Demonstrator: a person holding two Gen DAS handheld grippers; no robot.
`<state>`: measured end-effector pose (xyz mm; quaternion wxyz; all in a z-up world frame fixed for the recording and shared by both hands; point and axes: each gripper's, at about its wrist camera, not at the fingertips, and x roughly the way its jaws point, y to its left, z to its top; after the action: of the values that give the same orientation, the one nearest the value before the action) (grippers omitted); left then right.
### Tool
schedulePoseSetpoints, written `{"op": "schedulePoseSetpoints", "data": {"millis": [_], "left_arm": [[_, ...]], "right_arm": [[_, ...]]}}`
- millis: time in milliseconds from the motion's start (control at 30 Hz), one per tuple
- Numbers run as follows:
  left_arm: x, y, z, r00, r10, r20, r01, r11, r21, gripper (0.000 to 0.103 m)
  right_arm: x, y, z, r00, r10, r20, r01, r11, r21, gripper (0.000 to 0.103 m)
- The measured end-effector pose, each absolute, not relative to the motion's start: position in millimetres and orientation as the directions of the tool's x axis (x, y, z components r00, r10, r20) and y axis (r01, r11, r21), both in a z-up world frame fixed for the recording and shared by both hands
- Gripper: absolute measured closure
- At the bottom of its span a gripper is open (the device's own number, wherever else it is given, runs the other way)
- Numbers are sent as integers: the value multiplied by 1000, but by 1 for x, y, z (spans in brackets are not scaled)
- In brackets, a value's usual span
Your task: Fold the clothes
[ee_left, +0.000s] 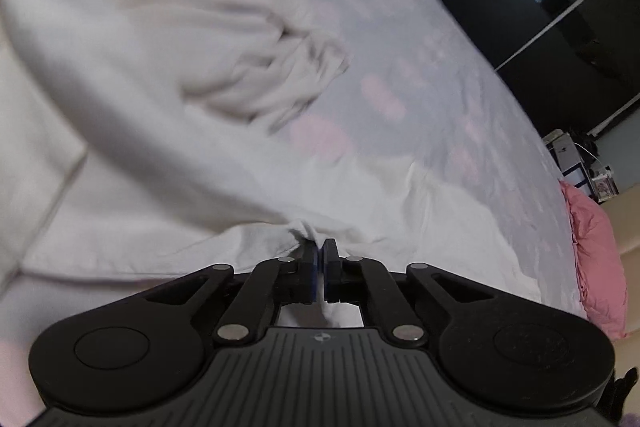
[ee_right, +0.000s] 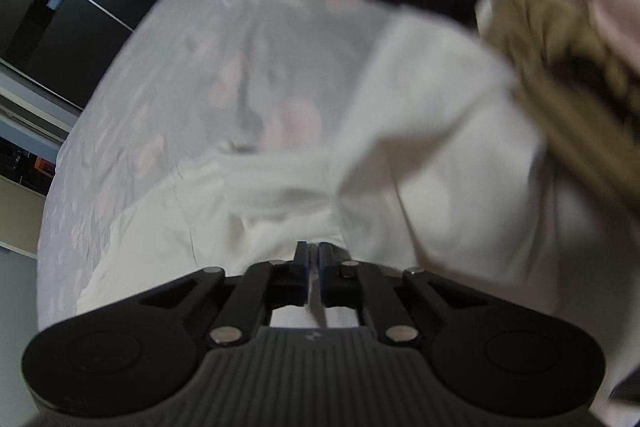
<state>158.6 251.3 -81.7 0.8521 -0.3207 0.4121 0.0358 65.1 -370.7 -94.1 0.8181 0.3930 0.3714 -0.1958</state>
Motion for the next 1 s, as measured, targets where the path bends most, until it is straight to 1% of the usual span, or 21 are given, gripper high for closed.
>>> {"op": "schedulePoseSetpoints", "data": {"millis": [33,100,233,433,467,500,533,567,600,667,733,767,800,833,900,1000], "left_arm": [[160,251,-81,655,-198,-729,-323,799,-508,102],[164,251,-89,624,-182,-760,-341,812,-474,102],[166,253,-101,573,-182,-799,-367,815,-449,102],[161,254,-93,553,-175,-815,-353,837,-419,92],[159,253,-90,551,-171,-817,-352,840,-413,90],[156,251,-87,548,-167,-819,-351,843,-407,87],[154,250,-84,546,-163,-821,-351,846,-401,85],[151,248,-81,544,-160,-824,-350,849,-396,81],[149,247,-77,542,-156,-826,-349,852,-390,76],[143,243,-71,539,-153,-828,-342,859,-381,72],[137,234,-63,543,-169,-822,-299,876,-378,72],[134,229,-59,547,-171,-819,-276,888,-369,70],[131,224,-55,553,-165,-817,-255,900,-354,66],[128,219,-51,558,-161,-814,-235,910,-341,65],[125,208,-46,563,-168,-809,-197,923,-329,64],[123,192,-39,562,-210,-800,-135,931,-339,64]], "right_arm": [[67,-369,-92,648,-46,-760,609,631,481,101],[68,-371,-91,643,-72,-762,614,643,458,101],[69,-378,-97,621,-51,-782,629,627,459,101],[63,-384,-97,593,-29,-805,651,607,457,98],[61,-384,-95,592,-19,-805,647,607,461,95],[59,-384,-93,593,-7,-805,641,609,467,88],[56,-383,-91,596,7,-803,633,611,475,84],[54,-381,-86,603,23,-798,619,617,486,77],[51,-379,-81,610,40,-791,603,624,497,74],[47,-373,-69,619,59,-783,565,659,497,74],[42,-366,-54,621,52,-782,521,718,461,72],[40,-362,-49,609,42,-792,501,754,425,68],[38,-358,-45,595,31,-803,480,788,386,66],[36,-353,-45,579,17,-815,461,818,344,66],[31,-343,-49,542,-19,-840,429,866,258,61],[27,-332,-65,498,-78,-864,399,905,149,59]]}}
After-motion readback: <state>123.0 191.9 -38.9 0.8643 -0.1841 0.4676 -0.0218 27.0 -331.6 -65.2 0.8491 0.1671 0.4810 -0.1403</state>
